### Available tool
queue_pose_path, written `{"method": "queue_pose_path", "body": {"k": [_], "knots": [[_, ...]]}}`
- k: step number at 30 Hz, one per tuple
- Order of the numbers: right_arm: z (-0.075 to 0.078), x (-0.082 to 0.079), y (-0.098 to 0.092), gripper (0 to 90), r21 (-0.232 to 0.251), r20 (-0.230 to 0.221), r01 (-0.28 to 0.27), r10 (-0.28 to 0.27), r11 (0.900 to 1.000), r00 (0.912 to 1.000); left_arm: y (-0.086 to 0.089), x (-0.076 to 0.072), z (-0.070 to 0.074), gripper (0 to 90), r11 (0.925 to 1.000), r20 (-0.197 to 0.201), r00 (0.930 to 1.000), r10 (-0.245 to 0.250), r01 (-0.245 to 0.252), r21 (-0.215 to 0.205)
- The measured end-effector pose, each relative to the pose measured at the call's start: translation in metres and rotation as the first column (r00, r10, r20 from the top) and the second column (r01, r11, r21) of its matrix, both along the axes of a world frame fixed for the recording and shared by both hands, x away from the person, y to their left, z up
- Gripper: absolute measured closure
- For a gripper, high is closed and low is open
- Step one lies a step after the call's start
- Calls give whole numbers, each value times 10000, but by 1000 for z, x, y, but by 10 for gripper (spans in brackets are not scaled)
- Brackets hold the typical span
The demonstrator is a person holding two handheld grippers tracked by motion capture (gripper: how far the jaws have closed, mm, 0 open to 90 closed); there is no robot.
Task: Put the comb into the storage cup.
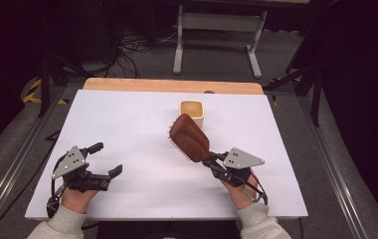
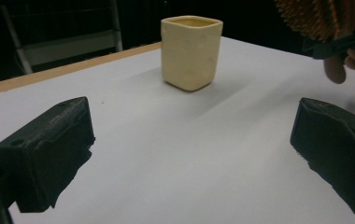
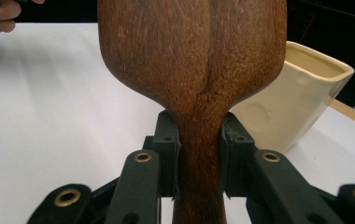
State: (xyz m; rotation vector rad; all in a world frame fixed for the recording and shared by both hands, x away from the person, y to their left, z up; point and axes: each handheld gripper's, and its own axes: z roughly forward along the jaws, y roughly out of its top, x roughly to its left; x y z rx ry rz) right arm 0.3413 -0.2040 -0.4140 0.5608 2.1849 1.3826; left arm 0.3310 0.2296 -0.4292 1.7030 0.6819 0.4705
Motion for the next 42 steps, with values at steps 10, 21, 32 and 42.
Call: {"method": "queue_pose_path", "body": {"k": [10, 21, 32, 42], "knots": [[-2, -1, 2, 726, 41, 169, 49, -50, 10000, 9998, -29, 10, 16, 3, 9975, -112, 9975, -705, 704, -86], [-4, 0, 5, 726, 18, 301, 16, -17, 10000, 9995, -56, 20, 28, 4, 9937, -49, 9940, -1094, 1093, -260], [-6, 2, 13, 725, 55, 294, -104, 102, 9999, 9995, -84, 29, 36, 6, 9888, -205, 9891, -1457, 1449, -349], [-6, 2, 14, 725, 114, 314, -129, 125, 9999, 9994, -109, 35, 41, 5, 9802, -517, 9797, -1939, 1913, -510]]}}
